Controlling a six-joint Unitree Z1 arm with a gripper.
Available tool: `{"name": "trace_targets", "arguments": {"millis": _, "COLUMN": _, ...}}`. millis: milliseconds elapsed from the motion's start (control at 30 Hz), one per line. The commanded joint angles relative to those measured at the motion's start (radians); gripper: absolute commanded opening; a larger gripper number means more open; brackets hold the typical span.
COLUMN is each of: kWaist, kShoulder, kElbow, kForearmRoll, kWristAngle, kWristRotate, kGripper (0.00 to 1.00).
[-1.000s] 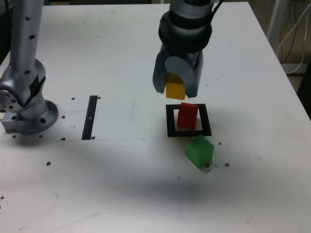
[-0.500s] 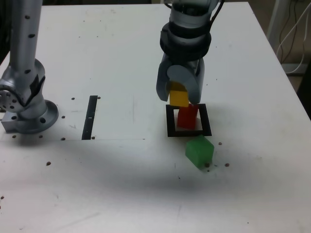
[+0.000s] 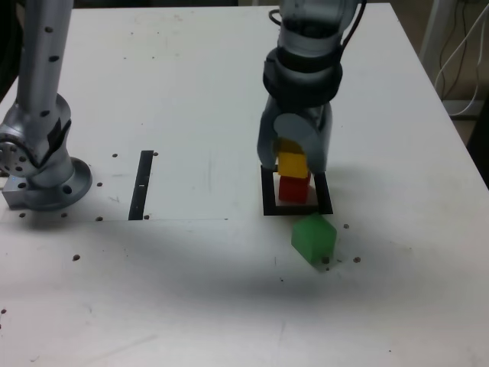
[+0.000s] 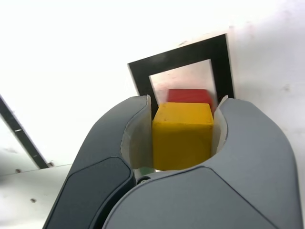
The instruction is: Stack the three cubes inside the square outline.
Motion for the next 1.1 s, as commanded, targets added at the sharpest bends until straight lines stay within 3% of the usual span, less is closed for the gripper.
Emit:
{"name": "trace_targets", "arguments": {"millis": 0, "kWaist": 0.001, "kShoulder": 0.001, "kElbow": 0.0, "kForearmRoll": -0.008, "kWristAngle": 0.0, "kWristRotate": 0.002, "kGripper": 0.12}}
{"name": "trace_targets", "arguments": {"millis": 133, "kWaist": 0.002, "kShoulder": 0.0, "kElbow": 0.0, "kForearmRoll": -0.013, "kWristAngle": -0.001, "kWristRotate": 0.003, "kGripper": 0.14}}
{"name": "trace_targets", "arguments": {"millis": 233, "kWaist": 0.002, "kShoulder": 0.0, "kElbow": -0.001, "kForearmRoll": -0.011, "kWristAngle": -0.002, "kWristRotate": 0.003, "kGripper": 0.22}}
{"name": "trace_targets", "arguments": {"millis": 467, "kWaist": 0.001, "kShoulder": -0.009, "kElbow": 0.0, "kForearmRoll": -0.004, "kWristAngle": -0.006, "kWristRotate": 0.015, "kGripper": 0.67}}
{"name": "trace_targets", "arguments": {"millis": 567, "kWaist": 0.0, "kShoulder": -0.015, "kElbow": 0.002, "kForearmRoll": -0.01, "kWristAngle": -0.01, "kWristRotate": 0.024, "kGripper": 0.8}}
{"name": "trace_targets", "arguments": {"millis": 800, "kWaist": -0.012, "kShoulder": -0.03, "kElbow": 0.005, "kForearmRoll": -0.022, "kWristAngle": -0.011, "kWristRotate": 0.025, "kGripper": 0.96}}
{"name": "trace_targets", "arguments": {"millis": 1067, "kWaist": -0.027, "kShoulder": -0.051, "kElbow": -0.006, "kForearmRoll": -0.008, "kWristAngle": -0.008, "kWristRotate": 0.016, "kGripper": 0.99}}
